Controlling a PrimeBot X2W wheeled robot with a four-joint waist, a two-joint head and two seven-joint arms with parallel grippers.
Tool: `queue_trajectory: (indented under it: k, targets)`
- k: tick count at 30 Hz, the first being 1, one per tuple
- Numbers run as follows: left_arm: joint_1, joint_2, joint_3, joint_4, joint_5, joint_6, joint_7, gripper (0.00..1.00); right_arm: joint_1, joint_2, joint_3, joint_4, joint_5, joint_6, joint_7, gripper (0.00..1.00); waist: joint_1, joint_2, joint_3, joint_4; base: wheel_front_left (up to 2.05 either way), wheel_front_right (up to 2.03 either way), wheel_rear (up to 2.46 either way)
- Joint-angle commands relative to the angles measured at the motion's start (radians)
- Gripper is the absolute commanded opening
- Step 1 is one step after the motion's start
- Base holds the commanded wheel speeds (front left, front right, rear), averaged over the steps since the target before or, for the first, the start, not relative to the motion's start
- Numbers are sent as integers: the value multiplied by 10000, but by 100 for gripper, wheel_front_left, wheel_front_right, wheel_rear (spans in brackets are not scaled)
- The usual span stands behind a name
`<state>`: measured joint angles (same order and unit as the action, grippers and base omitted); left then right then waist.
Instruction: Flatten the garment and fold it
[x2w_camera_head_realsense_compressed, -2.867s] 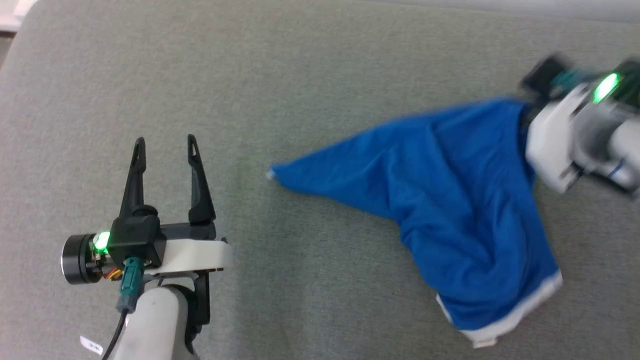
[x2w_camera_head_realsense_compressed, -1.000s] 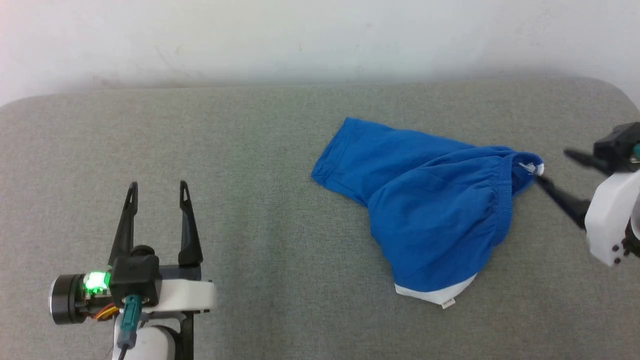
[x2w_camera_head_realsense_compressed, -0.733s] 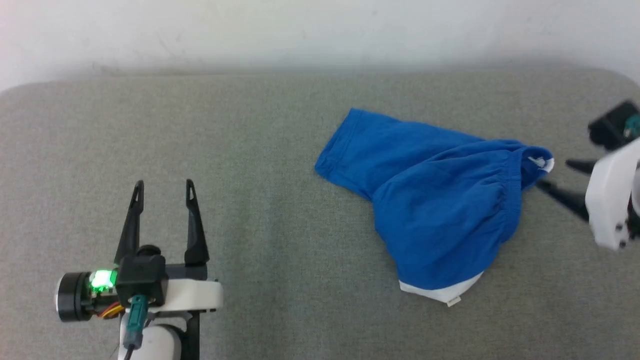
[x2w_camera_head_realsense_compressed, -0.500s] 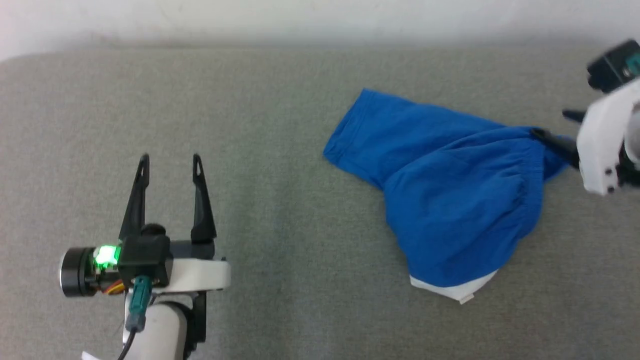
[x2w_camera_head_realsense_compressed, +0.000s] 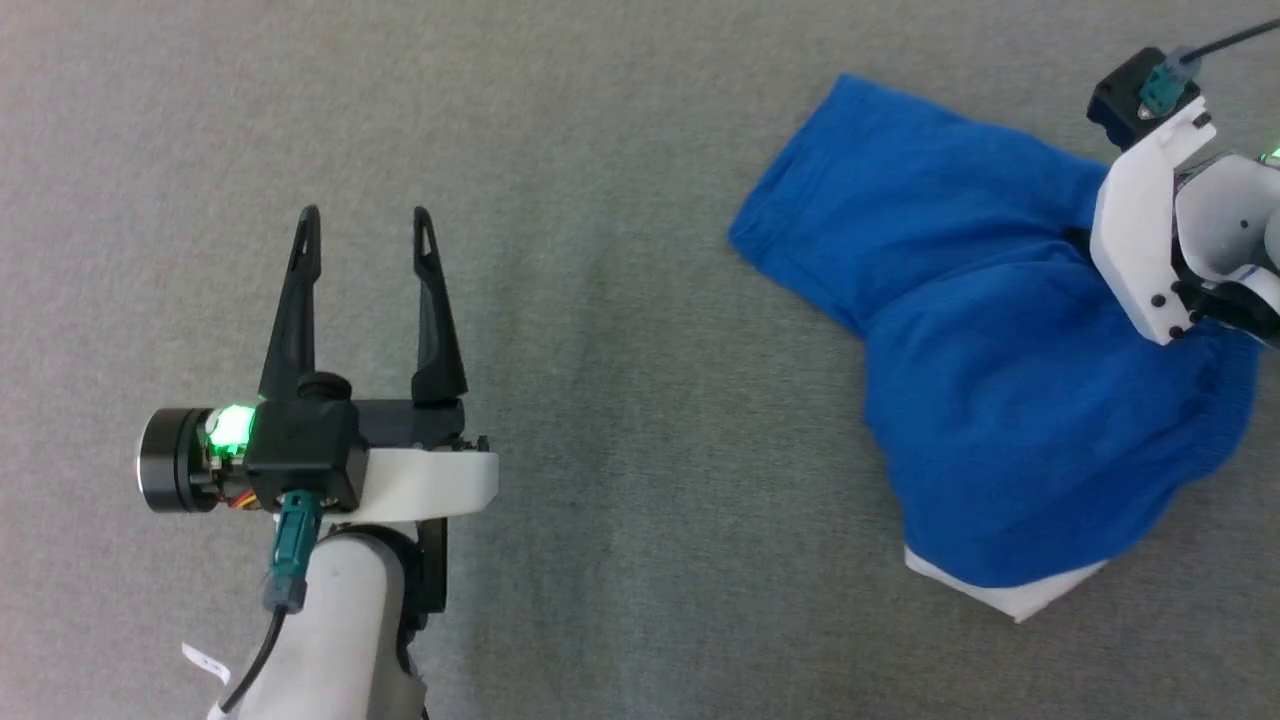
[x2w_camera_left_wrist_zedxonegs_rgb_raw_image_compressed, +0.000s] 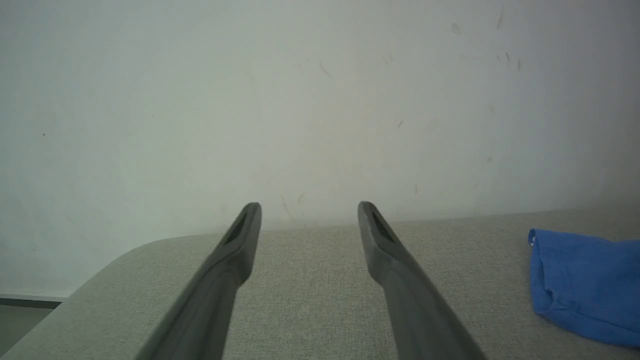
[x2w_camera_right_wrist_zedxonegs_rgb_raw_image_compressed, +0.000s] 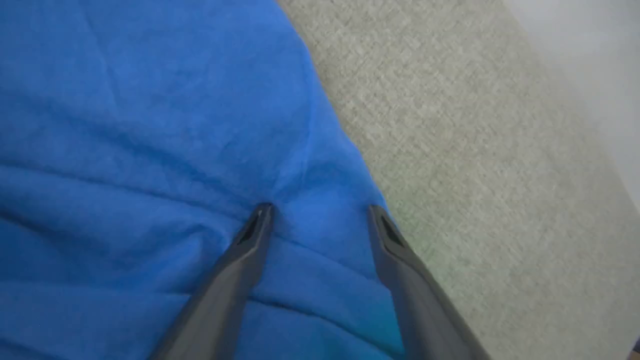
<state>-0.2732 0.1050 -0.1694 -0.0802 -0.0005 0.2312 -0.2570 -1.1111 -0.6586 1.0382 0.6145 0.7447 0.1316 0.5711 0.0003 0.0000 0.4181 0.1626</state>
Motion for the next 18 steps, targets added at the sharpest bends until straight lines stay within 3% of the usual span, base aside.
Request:
queue_trajectory:
  k: [1, 7, 8, 9, 14, 18]
  targets:
    - [-141, -32, -17, -15, -78, 72, -47, 100, 44, 77, 188, 148, 48, -9, -32, 100, -3, 0, 556, 541, 0, 0, 0]
    - [-46, -29, 112, 69, -89, 151, -47, 100, 270, 119, 1202, 525, 792, -9, -474, 99, -3, 0, 371, 423, 0, 0, 0]
    - [-3, -20, 145, 92, -98, 160, -47, 100, 227, 90, 1308, 484, 895, -9, -702, 33, -3, 0, 282, 362, 0, 0, 0]
    - [41, -10, 175, 107, -103, 166, -47, 100, 137, 38, 1426, 406, 915, -9, -1019, 0, -3, 0, 191, 301, 0, 0, 0]
    - [227, 55, 275, 106, -105, 146, -47, 100, -686, -313, 1842, -160, 461, -9, -3076, 0, -3, 0, -261, 79, 0, 0, 0]
    - [311, 47, 285, 12, -101, 127, -47, 100, -1533, -311, 1924, -595, 403, -9, -4094, 0, -3, 0, -380, 106, 0, 0, 0]
